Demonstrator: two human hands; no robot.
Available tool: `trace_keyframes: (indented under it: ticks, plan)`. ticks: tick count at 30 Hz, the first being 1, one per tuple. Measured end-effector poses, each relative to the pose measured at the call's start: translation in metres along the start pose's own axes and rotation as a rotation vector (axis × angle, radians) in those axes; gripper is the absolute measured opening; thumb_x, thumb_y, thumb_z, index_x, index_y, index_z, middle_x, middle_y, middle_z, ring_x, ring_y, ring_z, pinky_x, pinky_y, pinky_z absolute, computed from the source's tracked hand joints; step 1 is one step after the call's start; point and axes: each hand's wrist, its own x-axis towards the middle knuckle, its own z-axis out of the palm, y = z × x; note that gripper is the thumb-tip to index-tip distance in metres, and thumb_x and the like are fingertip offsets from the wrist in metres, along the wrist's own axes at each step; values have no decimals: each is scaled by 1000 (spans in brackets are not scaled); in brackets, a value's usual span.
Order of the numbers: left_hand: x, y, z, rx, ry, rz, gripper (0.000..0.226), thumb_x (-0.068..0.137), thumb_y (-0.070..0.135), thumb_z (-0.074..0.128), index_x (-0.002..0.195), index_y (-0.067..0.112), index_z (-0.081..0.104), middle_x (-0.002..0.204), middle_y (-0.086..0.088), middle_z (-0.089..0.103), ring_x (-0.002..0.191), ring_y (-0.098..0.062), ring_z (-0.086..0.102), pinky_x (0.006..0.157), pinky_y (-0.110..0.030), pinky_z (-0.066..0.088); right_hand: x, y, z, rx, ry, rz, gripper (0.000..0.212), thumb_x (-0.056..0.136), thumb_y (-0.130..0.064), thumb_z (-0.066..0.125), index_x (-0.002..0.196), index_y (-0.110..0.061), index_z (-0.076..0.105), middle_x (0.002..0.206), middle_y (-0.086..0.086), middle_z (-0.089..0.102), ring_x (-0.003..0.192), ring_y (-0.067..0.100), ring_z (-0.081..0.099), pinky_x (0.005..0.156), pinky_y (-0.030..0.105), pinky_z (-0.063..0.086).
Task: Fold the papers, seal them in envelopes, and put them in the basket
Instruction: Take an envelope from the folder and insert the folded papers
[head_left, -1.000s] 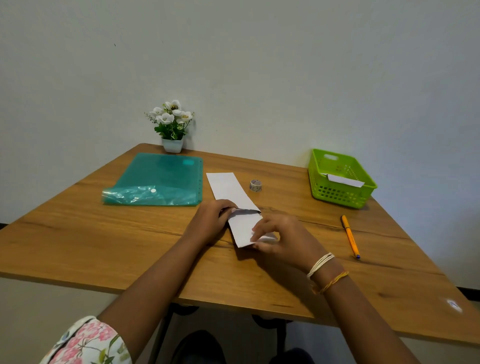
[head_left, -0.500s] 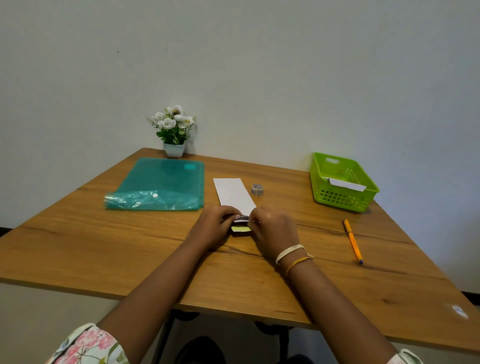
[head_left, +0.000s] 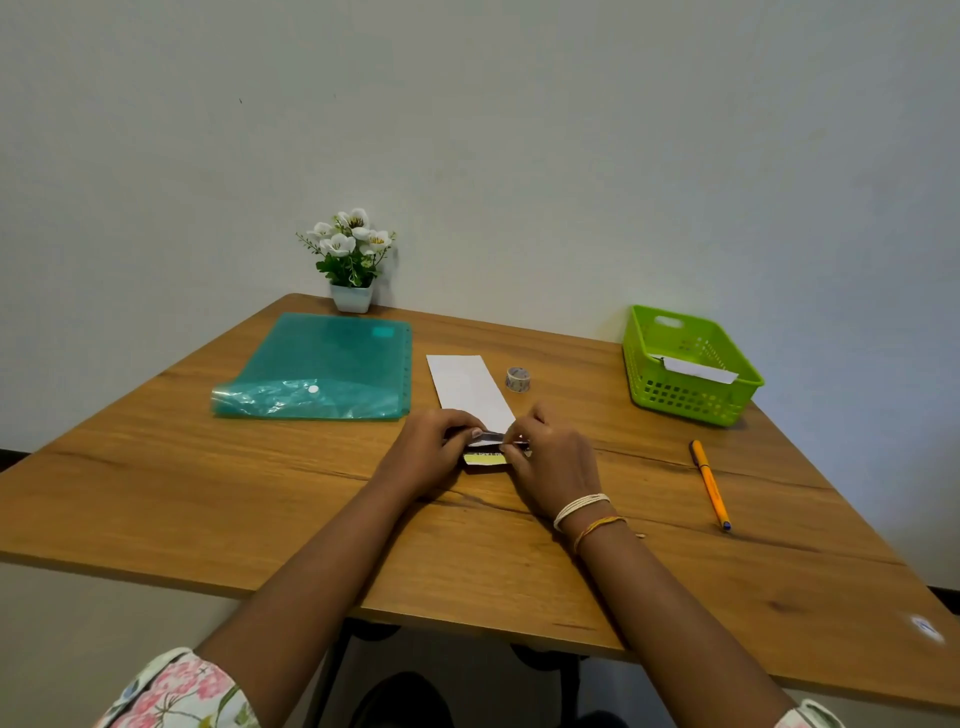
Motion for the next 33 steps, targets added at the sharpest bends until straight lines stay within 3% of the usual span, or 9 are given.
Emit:
trace_keyframes:
  ticks: [3,7,11,15,25,29,31,33]
  plan:
    - [0,1,-1,-13,-30,13,21,91,14,60,109,16,72,105,-1,72,92,-5,60,79,-17,49,1,2,2,88,-55,127,15,76,-22,71,77,-24,56,79,-5,57,70,15,52,56,26,40]
    - [0,1,-1,-21,-68,11,20,91,14,60,107,16,73,103,1,73,92,-5,60,81,-24,52,1,13,3,305,-146,199,17,70,-27,80,71,-25,64,79,-8,61,72,7,54,60,23,44]
    - [2,0,-1,-31,-80,-15,21,92,16,59,108,17,72,104,2,72,93,-6,60,76,-18,50,-7,19,-1,476,-148,262,20,66,-32,84,73,-29,66,89,-6,63,79,6,56,61,16,42]
    - [1,0,-2,-57,-83,-38,21,92,17,60,109,18,71,105,2,71,94,-6,60,72,-14,48,-7,21,2,424,-114,270,23,68,-32,82,80,-26,63,89,-7,61,79,7,56,64,23,51]
    - [1,2,-1,-87,-103,-35,20,92,14,60,107,17,73,102,2,72,90,-3,60,67,-9,48,-3,16,9,229,-126,194,14,74,-30,73,81,-26,61,84,-10,61,73,9,56,62,34,54]
    - [1,1,-2,-73,-93,-33,19,90,13,61,104,17,74,101,3,72,91,-2,60,74,-10,46,-7,22,3,412,-204,220,27,67,-36,79,89,-25,68,90,-11,64,78,4,58,63,20,49]
    - [1,1,-1,-63,-116,-34,19,90,13,62,104,17,74,102,4,72,94,-3,61,78,-12,48,-11,25,-4,479,-283,226,33,68,-31,82,98,-24,71,97,-14,63,85,1,57,68,12,46]
    - [1,0,0,-52,-132,-38,18,89,14,63,103,18,74,102,4,72,96,-4,61,84,-19,52,-12,28,-8,501,-312,213,29,72,-23,80,100,-24,73,100,-12,65,91,3,60,76,12,48]
